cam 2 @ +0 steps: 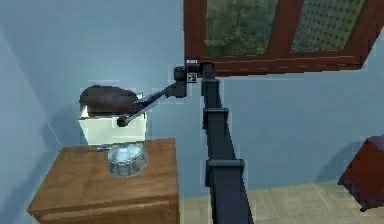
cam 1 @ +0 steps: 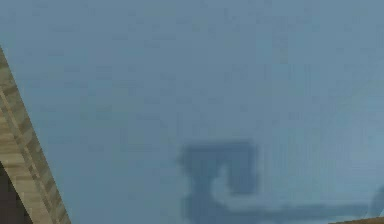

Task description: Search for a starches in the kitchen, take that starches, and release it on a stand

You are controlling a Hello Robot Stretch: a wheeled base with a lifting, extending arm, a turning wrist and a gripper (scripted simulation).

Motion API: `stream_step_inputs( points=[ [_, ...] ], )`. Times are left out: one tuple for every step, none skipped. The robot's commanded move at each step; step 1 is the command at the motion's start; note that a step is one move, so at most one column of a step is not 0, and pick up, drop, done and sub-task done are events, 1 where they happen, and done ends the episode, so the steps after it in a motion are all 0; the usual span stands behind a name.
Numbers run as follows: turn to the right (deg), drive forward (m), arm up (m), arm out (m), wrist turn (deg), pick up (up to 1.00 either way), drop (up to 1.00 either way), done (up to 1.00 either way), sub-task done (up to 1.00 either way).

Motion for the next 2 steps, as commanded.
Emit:
stream_step_inputs(
  points=[
    [0.0,0.0,0.0,0.0,0.0,0.0,1.0,0.0,0.0],
    [0.0,0.0,0.1,0.0,0.0,0.0,0.0,0.0,0.0]
  ],
)
